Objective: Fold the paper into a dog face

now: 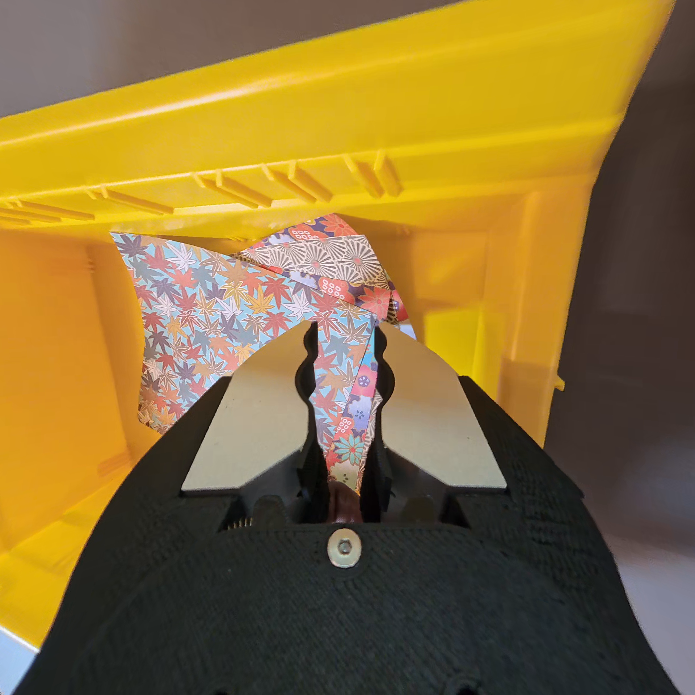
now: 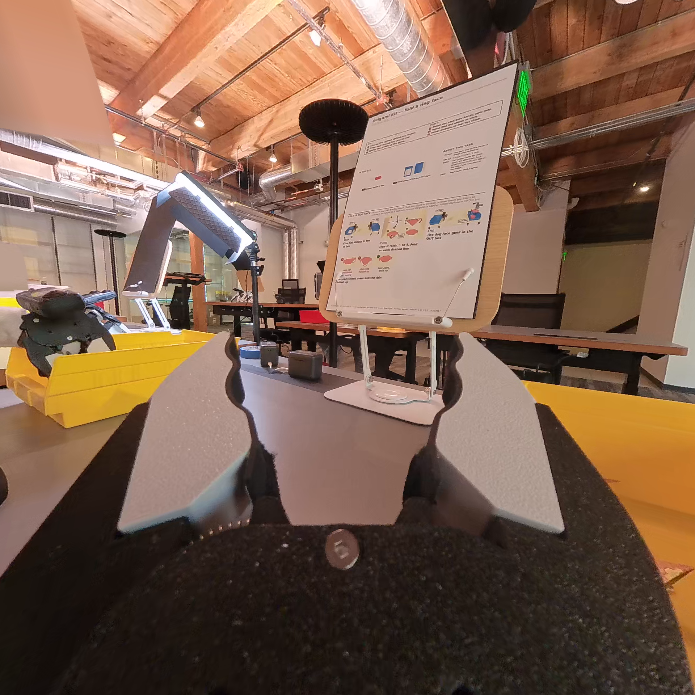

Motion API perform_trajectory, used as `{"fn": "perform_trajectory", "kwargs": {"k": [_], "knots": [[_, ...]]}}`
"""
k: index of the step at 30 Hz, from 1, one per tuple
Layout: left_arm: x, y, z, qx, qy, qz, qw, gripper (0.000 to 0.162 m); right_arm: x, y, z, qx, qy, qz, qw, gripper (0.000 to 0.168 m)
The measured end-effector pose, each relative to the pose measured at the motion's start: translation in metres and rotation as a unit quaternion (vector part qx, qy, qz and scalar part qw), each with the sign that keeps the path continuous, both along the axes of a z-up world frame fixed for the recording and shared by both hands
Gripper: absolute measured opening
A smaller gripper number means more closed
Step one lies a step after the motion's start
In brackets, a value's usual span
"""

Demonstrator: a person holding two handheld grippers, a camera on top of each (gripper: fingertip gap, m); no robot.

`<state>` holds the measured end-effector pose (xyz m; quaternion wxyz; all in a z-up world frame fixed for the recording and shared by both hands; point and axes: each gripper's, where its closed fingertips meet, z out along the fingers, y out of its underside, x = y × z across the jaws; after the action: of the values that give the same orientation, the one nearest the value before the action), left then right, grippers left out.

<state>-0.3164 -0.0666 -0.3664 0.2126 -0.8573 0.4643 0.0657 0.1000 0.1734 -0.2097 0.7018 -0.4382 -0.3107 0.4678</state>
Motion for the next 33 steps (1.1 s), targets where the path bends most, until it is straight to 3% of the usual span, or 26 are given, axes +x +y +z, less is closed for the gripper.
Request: {"fn": "perform_trajectory", "kwargs": {"k": [8,13,17,25,29,33], "knots": [[-0.001,-0.002,-0.006,-0.004,0.010,-0.007,1.000,0.027,0.001,0.001,0.000,-0.003,0.001,-0.001,1.000,0.105],[-0.002,-0.001,-0.008,-0.004,0.012,-0.009,1.000,0.018,0.001,0.001,0.000,-0.002,0.003,-0.001,1.000,0.105],[-0.002,-0.001,-0.010,-0.007,0.010,-0.009,1.000,0.002,0.001,0.001,0.000,-0.004,0.004,-0.002,1.000,0.104],[-0.005,0.001,-0.004,0.006,0.000,0.002,1.000,0.000,0.001,0.002,-0.001,-0.006,0.003,0.000,1.000,0.104],[-0.011,0.000,-0.006,-0.005,-0.003,0.022,1.000,0.028,0.000,0.002,-0.002,-0.008,0.000,0.000,1.000,0.104],[-0.015,0.003,-0.007,-0.004,-0.015,0.028,1.000,0.032,-0.001,0.002,-0.003,-0.005,-0.005,-0.002,1.000,0.104]]}}
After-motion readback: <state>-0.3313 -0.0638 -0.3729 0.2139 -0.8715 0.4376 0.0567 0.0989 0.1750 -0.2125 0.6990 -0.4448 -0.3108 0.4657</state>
